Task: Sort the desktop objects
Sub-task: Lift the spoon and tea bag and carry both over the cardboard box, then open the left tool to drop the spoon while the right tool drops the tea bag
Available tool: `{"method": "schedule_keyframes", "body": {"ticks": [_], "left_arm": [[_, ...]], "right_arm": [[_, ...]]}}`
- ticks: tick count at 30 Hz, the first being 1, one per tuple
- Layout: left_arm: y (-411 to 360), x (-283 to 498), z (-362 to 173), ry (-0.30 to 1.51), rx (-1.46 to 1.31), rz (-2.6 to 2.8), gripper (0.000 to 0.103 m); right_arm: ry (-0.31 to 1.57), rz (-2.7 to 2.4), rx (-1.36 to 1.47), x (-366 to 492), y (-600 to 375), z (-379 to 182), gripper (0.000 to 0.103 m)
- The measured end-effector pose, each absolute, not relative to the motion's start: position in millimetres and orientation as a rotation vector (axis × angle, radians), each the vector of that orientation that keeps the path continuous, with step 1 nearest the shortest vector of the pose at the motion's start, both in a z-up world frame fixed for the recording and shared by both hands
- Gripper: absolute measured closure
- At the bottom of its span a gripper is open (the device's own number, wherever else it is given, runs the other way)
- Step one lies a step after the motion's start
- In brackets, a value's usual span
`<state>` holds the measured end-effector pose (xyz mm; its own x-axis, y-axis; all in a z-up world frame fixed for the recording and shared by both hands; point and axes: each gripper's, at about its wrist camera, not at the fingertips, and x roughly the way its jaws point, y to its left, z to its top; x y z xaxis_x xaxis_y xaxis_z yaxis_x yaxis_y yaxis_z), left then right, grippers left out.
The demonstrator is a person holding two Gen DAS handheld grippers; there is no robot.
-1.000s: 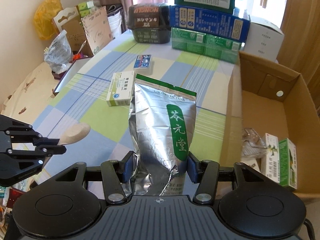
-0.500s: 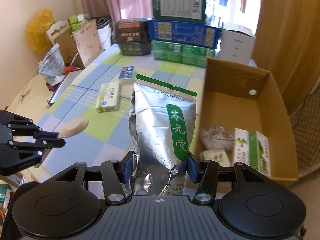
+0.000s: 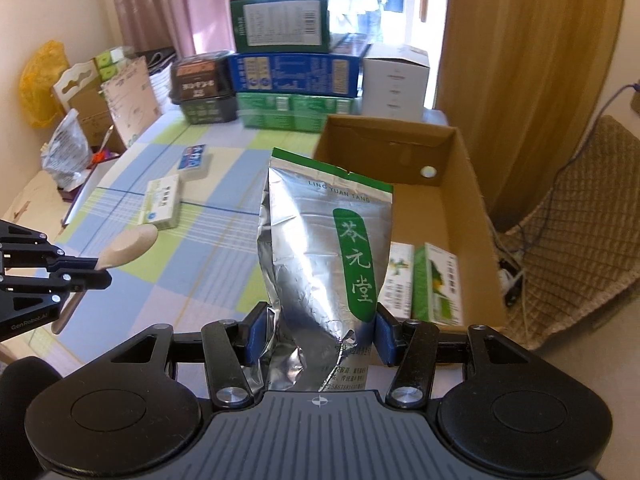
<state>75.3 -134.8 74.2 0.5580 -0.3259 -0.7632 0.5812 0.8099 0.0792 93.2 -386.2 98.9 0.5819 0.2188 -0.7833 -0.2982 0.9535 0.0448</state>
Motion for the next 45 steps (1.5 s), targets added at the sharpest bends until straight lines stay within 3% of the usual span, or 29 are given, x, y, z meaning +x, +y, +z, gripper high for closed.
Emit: {"method": "schedule_keyframes", "body": {"ticks": [21, 45], "left_arm": [[-233.9, 103.0, 100.9, 0.779, 0.349, -0.671, 0.099], [-306.8, 167.1, 92.1, 0.817, 0.266, -0.683, 0.099]], "right_arm": [[0.886, 0.221, -0.064, 118.4, -454.1, 105.7, 0.053], [0.918, 0.209, -0.053, 190.9, -484.8, 97.0, 0.053]]}}
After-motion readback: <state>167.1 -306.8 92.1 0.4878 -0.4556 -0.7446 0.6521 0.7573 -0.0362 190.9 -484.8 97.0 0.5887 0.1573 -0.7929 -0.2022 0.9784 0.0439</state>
